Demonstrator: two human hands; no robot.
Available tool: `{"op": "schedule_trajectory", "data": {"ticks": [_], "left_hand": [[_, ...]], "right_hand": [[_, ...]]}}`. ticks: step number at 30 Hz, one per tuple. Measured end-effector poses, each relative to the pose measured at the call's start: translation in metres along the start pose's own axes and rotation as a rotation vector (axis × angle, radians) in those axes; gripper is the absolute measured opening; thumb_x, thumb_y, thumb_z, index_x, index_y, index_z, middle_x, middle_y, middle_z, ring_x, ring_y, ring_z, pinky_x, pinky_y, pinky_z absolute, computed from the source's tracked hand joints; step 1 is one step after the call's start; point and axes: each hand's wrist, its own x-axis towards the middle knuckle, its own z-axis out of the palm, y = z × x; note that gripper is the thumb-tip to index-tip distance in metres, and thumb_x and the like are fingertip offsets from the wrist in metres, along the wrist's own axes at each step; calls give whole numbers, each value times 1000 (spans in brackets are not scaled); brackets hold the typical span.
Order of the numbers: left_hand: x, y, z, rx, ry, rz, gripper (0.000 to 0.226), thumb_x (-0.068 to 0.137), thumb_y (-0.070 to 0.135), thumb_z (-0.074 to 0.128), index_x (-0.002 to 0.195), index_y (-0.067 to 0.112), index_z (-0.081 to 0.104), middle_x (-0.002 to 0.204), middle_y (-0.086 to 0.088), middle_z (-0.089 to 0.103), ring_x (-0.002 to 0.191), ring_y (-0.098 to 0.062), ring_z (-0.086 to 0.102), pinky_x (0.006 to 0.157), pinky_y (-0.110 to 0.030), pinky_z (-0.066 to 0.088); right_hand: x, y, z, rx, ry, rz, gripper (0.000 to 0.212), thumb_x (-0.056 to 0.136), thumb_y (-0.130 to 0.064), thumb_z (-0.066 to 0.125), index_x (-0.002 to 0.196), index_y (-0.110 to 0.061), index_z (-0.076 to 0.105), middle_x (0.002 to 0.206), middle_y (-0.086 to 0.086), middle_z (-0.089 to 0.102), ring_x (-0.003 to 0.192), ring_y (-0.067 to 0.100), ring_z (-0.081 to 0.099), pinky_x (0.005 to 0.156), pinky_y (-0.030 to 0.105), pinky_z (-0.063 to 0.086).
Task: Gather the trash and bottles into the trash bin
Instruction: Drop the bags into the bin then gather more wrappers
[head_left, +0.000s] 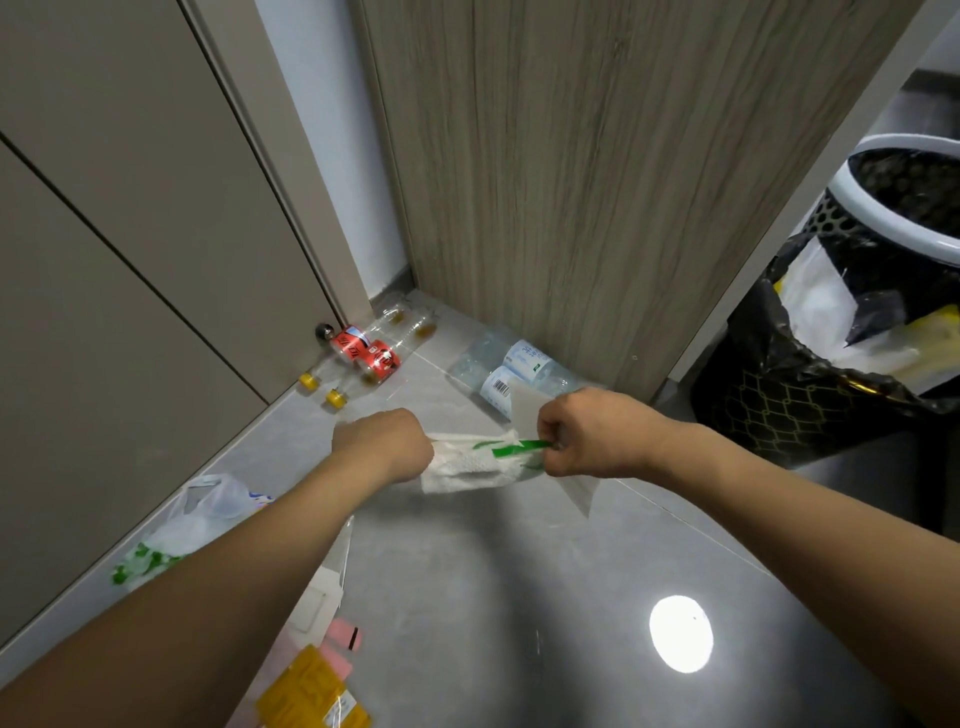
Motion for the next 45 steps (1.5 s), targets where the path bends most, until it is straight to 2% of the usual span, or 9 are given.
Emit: {"op": "schedule_trajectory", "data": {"ticks": [5,12,15,18,22,29,34,41,45], "left_hand": [[-17,21,-23,-779,-181,187,29,95,0,39,89,13,64,67,-5,66,55,-15,60,54,-26,45],[-38,134,-78,-962,-66,461,31,97,-2,38,90,13,64,71,-12,63,48,-14,57,43,-23,43],[-45,186,-95,-985,-32,525,33,96,-4,38,89,15,65,66,-8,65,48,-13,57,42,-22,44],[-48,232,-104,-1008,-24,564,34,95,-5,40,89,16,66,63,-6,67,48,-13,58,41,-22,46],[-45,286,-107,-973,-4,600,34,94,-8,38,88,13,65,62,-9,65,46,-14,57,40,-22,48],[-18,369,-95,-762,98,612,39,87,-4,32,108,8,63,74,-13,66,55,-19,61,48,-29,53],[6,409,-62,-327,6,636,17,86,24,57,101,16,55,99,-6,63,86,-26,64,78,-40,56],[2,364,-46,-140,420,802,20,94,23,45,102,19,63,94,2,64,83,-17,58,71,-31,46],[2,289,-43,-83,464,838,20,95,23,47,102,16,64,98,-1,66,92,-20,59,80,-34,46]], "right_hand": [[-28,40,-56,193,56,200,19,81,-36,69,96,-25,68,95,-7,66,90,14,60,82,27,48],[-96,111,-131,604,339,482,54,89,-3,50,131,-36,47,115,6,53,96,23,58,82,39,54],[-130,152,-136,802,461,580,68,88,1,51,139,-40,29,106,16,54,78,25,59,62,33,53],[-160,192,-122,887,500,682,61,87,2,48,132,-36,34,96,15,54,75,26,57,63,37,55],[-164,228,-98,1122,778,782,61,86,1,49,137,-30,37,119,10,49,96,27,58,78,41,57],[-136,247,-70,1032,827,850,56,95,-13,46,149,-20,31,160,-2,11,142,24,26,106,35,33],[-146,257,-74,898,877,885,51,94,-8,42,145,-18,39,153,1,33,137,22,35,104,32,34],[-136,231,-74,698,786,774,53,92,-12,45,144,-15,39,147,5,40,128,23,44,98,33,39],[-118,191,-75,555,667,686,49,92,-16,48,141,-12,42,143,8,45,128,24,45,102,35,38]]}}
